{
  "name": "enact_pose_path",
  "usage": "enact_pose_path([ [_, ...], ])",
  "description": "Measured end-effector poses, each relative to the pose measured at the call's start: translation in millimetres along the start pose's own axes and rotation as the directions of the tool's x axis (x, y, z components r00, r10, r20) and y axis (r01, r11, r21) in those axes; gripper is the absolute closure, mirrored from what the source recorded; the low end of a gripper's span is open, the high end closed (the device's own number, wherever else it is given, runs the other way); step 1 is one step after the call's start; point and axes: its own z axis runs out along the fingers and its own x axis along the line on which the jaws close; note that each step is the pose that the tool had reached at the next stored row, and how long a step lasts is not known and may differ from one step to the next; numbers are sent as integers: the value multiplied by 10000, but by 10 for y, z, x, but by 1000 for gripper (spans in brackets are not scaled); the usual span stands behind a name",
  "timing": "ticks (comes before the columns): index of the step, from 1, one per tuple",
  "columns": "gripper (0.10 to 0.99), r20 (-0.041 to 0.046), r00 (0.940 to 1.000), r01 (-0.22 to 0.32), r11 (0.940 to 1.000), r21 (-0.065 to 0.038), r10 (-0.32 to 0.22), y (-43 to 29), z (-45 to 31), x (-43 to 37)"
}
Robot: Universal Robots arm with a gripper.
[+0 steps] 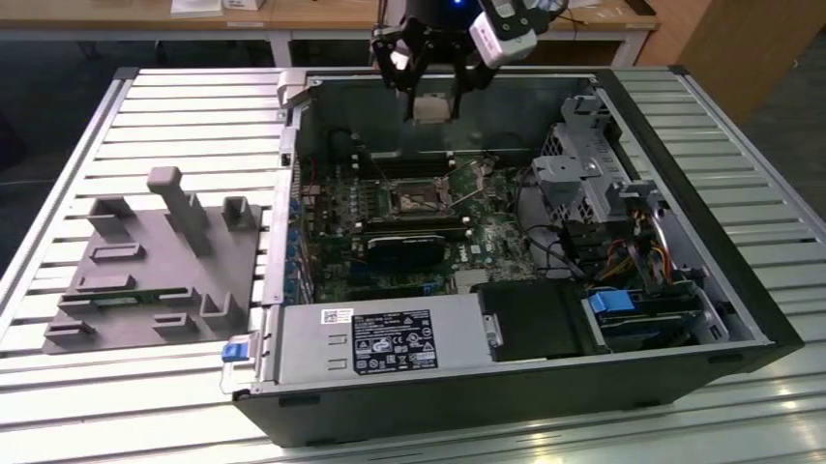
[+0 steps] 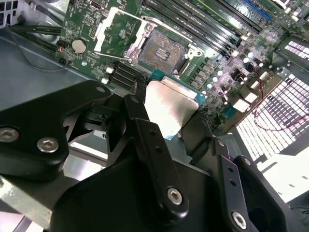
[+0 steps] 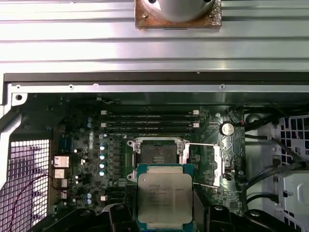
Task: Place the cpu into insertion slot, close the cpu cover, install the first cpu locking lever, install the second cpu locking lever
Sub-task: 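Place the cpu into insertion slot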
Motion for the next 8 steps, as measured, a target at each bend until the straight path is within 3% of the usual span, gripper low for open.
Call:
enact_pose_path([
  [8,545,5,10000,1,10000,-1,-1,-9,105,-2],
])
